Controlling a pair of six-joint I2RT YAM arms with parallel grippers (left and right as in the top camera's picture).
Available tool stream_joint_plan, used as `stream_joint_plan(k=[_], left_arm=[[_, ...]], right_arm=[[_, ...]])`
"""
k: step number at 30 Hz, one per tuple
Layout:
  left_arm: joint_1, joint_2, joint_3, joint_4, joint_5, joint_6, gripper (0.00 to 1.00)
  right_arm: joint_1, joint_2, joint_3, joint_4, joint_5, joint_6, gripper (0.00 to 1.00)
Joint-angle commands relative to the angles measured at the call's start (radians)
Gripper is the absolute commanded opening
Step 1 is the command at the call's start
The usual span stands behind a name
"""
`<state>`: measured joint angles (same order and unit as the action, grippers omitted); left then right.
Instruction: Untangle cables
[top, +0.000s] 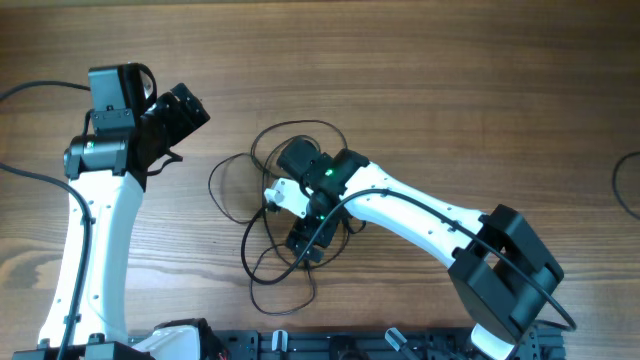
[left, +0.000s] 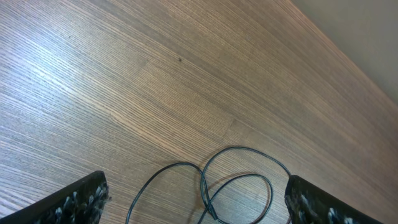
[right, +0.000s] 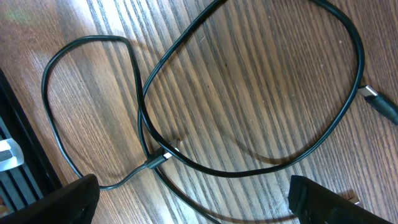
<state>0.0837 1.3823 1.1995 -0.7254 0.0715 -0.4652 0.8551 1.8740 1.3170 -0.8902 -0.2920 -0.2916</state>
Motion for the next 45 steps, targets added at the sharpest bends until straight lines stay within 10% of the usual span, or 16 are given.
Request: stream_joint_plan(k=[1, 18, 19, 23, 24, 27, 37, 45], left_arm=[[0.004, 0.0, 0.003, 0.0, -0.01, 0.017, 0.93], [0.004, 0.0, 0.003, -0.001, -0.009, 0.016, 0.93], [0.004, 0.0, 0.003, -0.001, -0.009, 0.016, 0.93], [0.004, 0.0, 0.003, -0.001, -0.009, 0.016, 0.94], [0.004, 0.0, 0.003, -0.001, -0.001, 0.016, 0.95], [0.004, 0.0, 0.003, 0.001, 0.07, 0.016, 0.97], [0.004, 0.0, 0.003, 0.003, 0.069, 0.017, 0.96], [0.004, 0.003, 0.003, 0.003, 0.069, 0.017, 0.96]], right_arm=[[0.002, 0.01, -0.012, 0.014, -0.026, -0.022, 1.0], [0.002, 0.01, -0.15, 0.309, -0.032, 0.104, 0.81], [0.002, 0.01, -0.15, 0.329, -0.032, 0.111, 0.58], [0.002, 0.01, -0.15, 0.322, -0.032, 0.11, 0.53], [0.002, 0.01, -0.15, 0.32, -0.032, 0.111, 0.23], [0.002, 0.01, -0.15, 0.328, -0.032, 0.13, 0.04], [-0.012, -0.108, 0.109, 0.27, 0.008, 0.189, 0.04], [-0.012, -0.356, 0.358, 0.155, 0.423, 0.189, 0.04]])
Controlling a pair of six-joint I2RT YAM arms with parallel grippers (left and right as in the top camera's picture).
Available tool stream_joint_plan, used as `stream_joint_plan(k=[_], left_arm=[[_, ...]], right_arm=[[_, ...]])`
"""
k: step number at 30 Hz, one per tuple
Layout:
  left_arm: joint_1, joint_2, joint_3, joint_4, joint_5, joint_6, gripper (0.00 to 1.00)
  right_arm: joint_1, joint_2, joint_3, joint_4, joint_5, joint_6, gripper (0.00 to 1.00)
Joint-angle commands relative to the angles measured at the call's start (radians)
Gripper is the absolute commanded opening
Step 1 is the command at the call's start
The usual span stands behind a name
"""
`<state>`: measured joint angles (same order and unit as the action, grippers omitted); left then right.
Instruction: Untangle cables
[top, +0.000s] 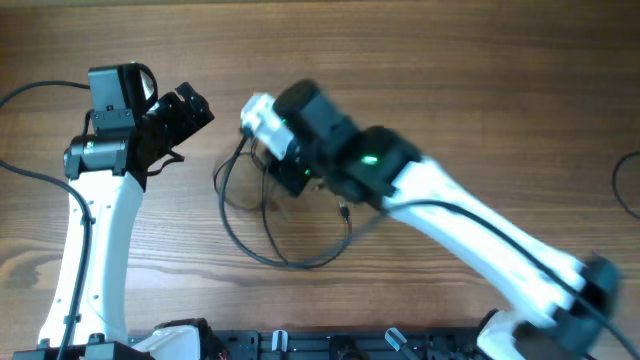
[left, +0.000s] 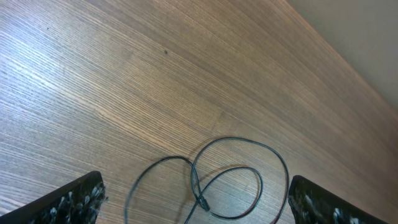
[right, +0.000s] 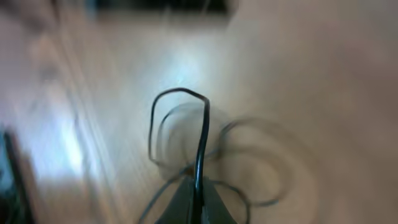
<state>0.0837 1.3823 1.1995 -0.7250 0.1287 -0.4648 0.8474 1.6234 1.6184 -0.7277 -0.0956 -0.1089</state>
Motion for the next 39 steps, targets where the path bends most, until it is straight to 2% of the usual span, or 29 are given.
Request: stream_joint_plan(k=[1, 10, 13, 18, 21, 22, 23, 25, 29, 36, 39], left_arm=[[0.004, 0.005, 0.003, 0.003, 0.012, 0.016, 0.96], [0.004, 0.006, 0.003, -0.007, 0.012, 0.017, 0.96], [0.004, 0.006, 0.003, -0.012, 0.012, 0.017, 0.96], [0.003, 0.006, 0.003, -0.032, 0.02, 0.021, 0.94], [0.003, 0.006, 0.003, -0.04, 0.21, 0.171, 0.88], [0.0, 0.006, 0.003, -0.04, 0.344, 0.269, 0.86], [-0.014, 0.006, 0.003, -0.055, 0.534, 0.43, 0.86], [-0.048, 0.006, 0.003, -0.105, 0.656, 0.597, 0.86], [-0.154, 0.011, 0.002, -0.176, 0.63, 0.806, 0.86], [-0.357, 0.106, 0.002, -0.161, 0.579, 0.933, 0.87], [-0.418, 0.182, 0.002, -0.127, 0.566, 0.933, 0.89]], right_arm=[[-0.005, -0.164, 0.058, 0.003, 0.309, 0.006, 0.04], [-0.005, -0.556, 0.058, 0.093, 0.858, -0.005, 0.04], [-0.005, -0.644, 0.058, 0.111, 0.893, -0.048, 0.04], [-0.004, -0.68, 0.058, 0.11, 0.88, 0.005, 0.04], [-0.004, -0.65, 0.058, 0.109, 0.808, 0.015, 0.04], [-0.004, -0.634, 0.058, 0.11, 0.788, 0.014, 0.04], [-0.004, -0.6, 0.058, 0.111, 0.785, 0.014, 0.04], [-0.004, -0.561, 0.058, 0.11, 0.785, 0.014, 0.04], [-0.004, -0.527, 0.058, 0.122, 0.782, 0.01, 0.04], [-0.004, -0.556, 0.058, 0.123, 0.767, -0.006, 0.04], [-0.004, -0.586, 0.058, 0.121, 0.767, -0.023, 0.04]])
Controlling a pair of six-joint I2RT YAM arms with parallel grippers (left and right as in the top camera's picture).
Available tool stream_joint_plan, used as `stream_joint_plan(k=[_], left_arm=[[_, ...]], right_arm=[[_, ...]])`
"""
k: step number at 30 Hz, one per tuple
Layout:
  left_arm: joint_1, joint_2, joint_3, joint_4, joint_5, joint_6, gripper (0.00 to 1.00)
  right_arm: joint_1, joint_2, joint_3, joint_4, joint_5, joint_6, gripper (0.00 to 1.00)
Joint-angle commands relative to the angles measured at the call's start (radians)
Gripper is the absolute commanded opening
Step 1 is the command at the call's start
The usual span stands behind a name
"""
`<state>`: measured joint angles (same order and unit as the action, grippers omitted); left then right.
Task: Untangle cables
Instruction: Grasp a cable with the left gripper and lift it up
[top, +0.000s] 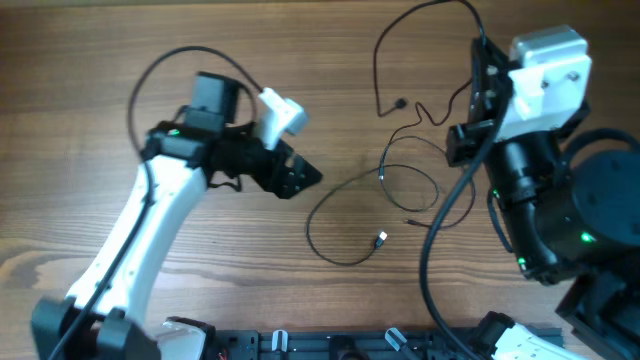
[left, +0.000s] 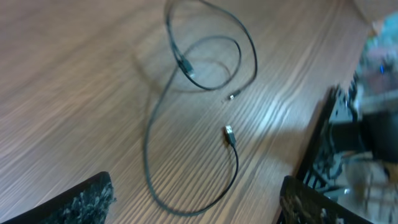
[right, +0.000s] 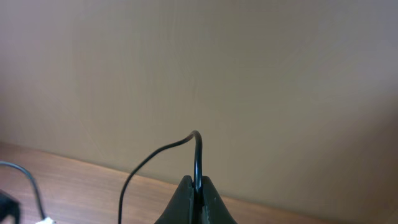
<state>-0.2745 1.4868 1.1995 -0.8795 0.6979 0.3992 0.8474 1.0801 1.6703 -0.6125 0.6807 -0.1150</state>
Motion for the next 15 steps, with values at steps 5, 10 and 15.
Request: stream_joint_plan(k=[5, 10, 15], left_arm=[[-0.13, 0.2, 0.002, 0.122, -0.008, 0.068, 0.86], [-0.192, 0.28, 0.002, 0.237, -0.007, 0.068, 0.76], [-0.275, 0.326, 0.002, 0.345, -0.008, 0.068, 0.84]], right_arm=[[-0.004, -0.092, 0.006, -0.015, -0.01, -0.013, 0.04], [-0.004, -0.122, 0.006, -0.079, -0.014, -0.012, 0.04], [-0.004, -0.127, 0.006, -0.1, -0.033, -0.013, 0.04]])
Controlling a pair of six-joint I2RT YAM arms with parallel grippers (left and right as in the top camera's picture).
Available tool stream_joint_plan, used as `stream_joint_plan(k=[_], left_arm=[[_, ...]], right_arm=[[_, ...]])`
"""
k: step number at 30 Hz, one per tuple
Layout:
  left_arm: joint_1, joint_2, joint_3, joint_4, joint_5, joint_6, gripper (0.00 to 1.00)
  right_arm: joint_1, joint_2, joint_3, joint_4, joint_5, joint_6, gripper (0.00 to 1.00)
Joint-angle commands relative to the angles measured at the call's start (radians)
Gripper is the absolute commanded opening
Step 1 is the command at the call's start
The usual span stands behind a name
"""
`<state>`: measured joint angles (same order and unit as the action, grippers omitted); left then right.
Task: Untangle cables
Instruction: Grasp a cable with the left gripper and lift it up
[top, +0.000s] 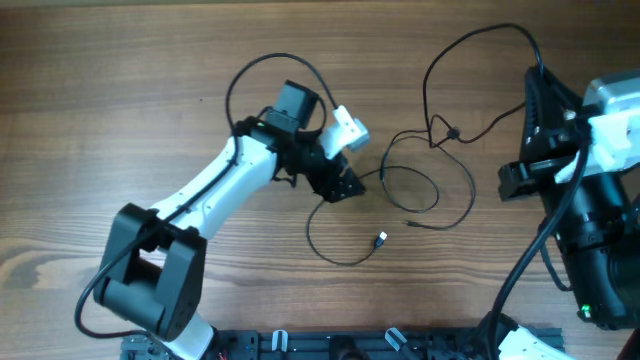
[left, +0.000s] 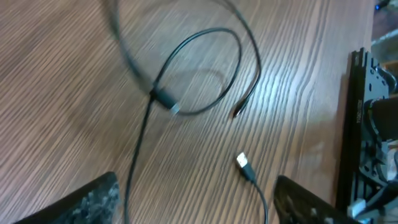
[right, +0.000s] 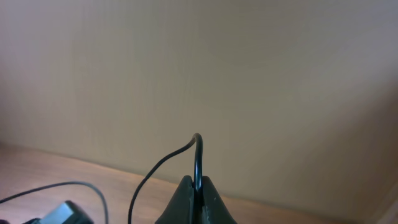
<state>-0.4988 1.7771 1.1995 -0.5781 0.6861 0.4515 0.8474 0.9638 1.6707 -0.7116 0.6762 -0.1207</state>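
Observation:
A thin black cable (top: 440, 85) runs up from the table's middle to my right gripper (top: 541, 92), which is raised at the right and shut on it; the pinched cable (right: 196, 155) rises between the closed fingers. A second black cable (top: 330, 240) lies looped on the wood, its silver USB plug (top: 381, 240) free. My left gripper (top: 338, 182) hovers open over that loop, and its wrist view shows the loop (left: 186, 74) and the plug (left: 244, 165) between the spread fingers.
A black rail (top: 340, 345) runs along the table's front edge. The left arm's own black lead (top: 255, 75) arcs above its wrist. The right arm's big base (top: 600, 250) fills the right side.
My left gripper has moved right, from about the table's middle-left to just above the looped cable. My right gripper, still shut on its cable, has shifted further right.
My right gripper was open low over the tangled cables while the left waited open at the far left. Then the right was shut on one cable, lifting it. Later it held that cable high at the right, the tangle spread apart, and the left came over.

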Motion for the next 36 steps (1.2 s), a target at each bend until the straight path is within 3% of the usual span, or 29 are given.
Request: stream_joint_plan(k=[1, 3, 10, 17, 36], left_arm=[[-0.068, 0.045, 0.002, 0.065, -0.002, 0.014, 0.86], [-0.091, 0.062, 0.002, 0.091, -0.019, 0.013, 0.92], [-0.139, 0.126, 0.002, 0.156, -0.033, 0.003, 0.99], [-0.139, 0.164, 0.002, 0.26, -0.105, -0.144, 0.98], [-0.214, 0.204, 0.002, 0.336, -0.105, -0.171, 1.0]], right_arm=[[-0.004, -0.013, 0.006, 0.0, -0.031, -0.007, 0.04], [-0.004, -0.021, 0.006, 0.0, -0.031, -0.006, 0.04], [-0.004, -0.1, 0.006, 0.0, -0.034, -0.006, 0.04], [-0.004, -0.15, 0.006, -0.031, -0.095, -0.009, 0.04], [-0.004, -0.173, 0.007, -0.027, -0.092, -0.011, 0.04]])
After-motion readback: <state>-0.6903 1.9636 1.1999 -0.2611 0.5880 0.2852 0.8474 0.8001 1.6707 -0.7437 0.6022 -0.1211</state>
